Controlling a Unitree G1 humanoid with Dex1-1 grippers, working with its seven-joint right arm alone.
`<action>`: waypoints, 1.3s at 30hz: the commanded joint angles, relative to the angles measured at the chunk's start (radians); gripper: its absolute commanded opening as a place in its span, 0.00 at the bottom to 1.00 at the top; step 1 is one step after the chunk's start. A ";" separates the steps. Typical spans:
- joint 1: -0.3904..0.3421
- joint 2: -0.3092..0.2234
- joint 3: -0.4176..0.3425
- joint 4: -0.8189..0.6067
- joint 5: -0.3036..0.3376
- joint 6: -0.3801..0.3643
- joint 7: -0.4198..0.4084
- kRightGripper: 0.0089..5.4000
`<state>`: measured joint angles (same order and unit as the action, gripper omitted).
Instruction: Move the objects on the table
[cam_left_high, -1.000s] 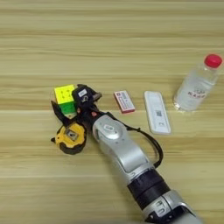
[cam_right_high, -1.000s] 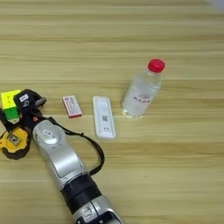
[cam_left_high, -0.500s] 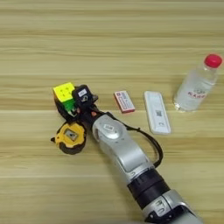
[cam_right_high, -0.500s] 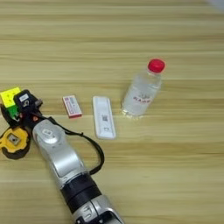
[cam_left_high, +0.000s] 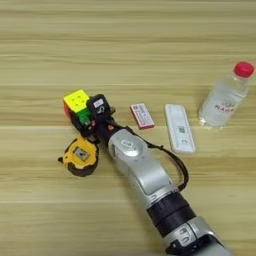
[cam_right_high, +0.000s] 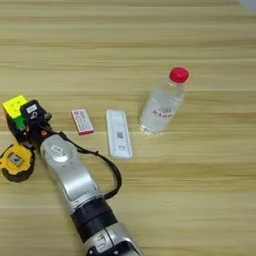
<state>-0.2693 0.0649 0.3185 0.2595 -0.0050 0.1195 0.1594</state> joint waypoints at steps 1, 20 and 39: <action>-0.080 0.030 -0.031 -0.092 0.003 -0.016 -0.007 0.62; -0.091 -0.040 -0.184 -0.020 0.001 -0.054 -0.011 0.62; -0.096 -0.033 -0.208 0.098 -0.003 -0.123 -0.010 0.75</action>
<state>-0.3026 0.0249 0.1188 0.3974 -0.0081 0.0301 0.1583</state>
